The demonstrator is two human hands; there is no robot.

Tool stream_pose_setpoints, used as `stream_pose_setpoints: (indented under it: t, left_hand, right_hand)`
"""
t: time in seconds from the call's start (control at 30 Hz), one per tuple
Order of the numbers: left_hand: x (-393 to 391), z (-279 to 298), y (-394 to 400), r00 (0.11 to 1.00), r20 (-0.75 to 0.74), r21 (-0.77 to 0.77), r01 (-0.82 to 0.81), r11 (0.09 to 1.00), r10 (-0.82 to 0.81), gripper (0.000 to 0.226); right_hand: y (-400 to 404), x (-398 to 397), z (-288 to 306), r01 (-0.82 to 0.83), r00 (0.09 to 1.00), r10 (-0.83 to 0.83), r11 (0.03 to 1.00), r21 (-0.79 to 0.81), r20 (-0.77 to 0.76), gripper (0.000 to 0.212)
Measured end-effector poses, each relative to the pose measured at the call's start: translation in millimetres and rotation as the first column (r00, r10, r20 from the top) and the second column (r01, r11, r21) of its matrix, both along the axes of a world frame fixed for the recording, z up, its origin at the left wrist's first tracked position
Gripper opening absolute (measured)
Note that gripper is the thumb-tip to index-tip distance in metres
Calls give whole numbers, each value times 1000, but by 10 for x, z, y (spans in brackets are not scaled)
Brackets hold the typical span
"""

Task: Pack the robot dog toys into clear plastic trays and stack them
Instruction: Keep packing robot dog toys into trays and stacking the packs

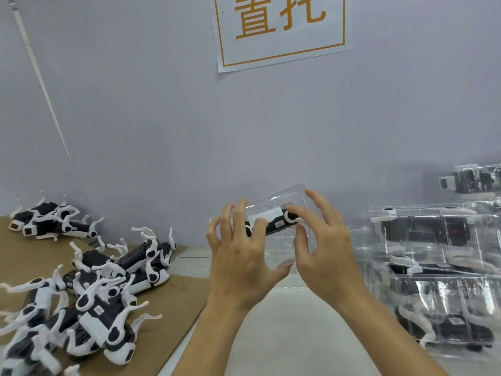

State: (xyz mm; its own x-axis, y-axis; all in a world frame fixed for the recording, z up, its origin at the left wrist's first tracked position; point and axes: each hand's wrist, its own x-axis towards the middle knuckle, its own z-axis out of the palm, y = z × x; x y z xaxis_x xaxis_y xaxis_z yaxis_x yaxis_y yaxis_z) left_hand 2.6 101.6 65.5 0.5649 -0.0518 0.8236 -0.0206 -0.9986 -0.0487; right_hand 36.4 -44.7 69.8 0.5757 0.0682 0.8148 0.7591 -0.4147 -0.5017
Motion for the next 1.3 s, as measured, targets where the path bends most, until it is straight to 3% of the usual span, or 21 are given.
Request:
stream_pose_setpoints:
  t: [0.33,0.43,0.5,0.6,0.7,0.83,0.9,0.97,1.07,1.13,1.23,1.3]
  left_hand:
    - [10,-27,-3,997,80,-15,-1,1000,2,68]
    - [18,-38,9,997,83,-86,12,996,-5,70]
    - [14,-27,35,996,76,-260,63,963,-44,74]
    - [18,20,106,980,101,-627,194,754,-169,72]
    - [13,47,204,930,217,-878,318,356,-297,69]
    - [-11,74,265,834,358,-932,348,-103,-419,57]
    - [-44,86,281,776,434,-892,299,-338,-458,52]
    - [-57,72,316,729,513,-812,240,-532,-454,63]
    - [-88,49,347,636,597,-727,171,-665,-489,86]
    - [-100,38,353,582,601,-734,132,-666,-547,95]
    - [-110,17,363,484,622,-748,134,-650,-616,88]
    - [-112,7,379,480,628,-742,132,-658,-612,89]
  right_hand:
    - [-8,29,-9,36,998,-34,998,-51,45,40]
    - [-7,5,32,35,997,-39,998,59,67,39]
    - [-19,-13,78,29,996,-43,981,190,74,39]
    - [-49,-32,145,17,1000,-22,937,348,12,39]
    - [-67,-55,178,10,999,11,904,427,-46,40]
    - [-38,-99,182,-2,998,28,899,437,-54,38]
    - [-11,-110,174,-7,1000,18,908,420,-24,37]
    - [22,-122,164,-20,1000,11,919,394,26,35]
    - [80,-151,142,-62,989,16,946,318,145,27]
    - [129,-189,117,-91,973,37,969,229,229,22]
    - [206,-239,86,-171,939,136,982,85,317,16]
    - [231,-253,83,-203,920,186,979,15,345,13]
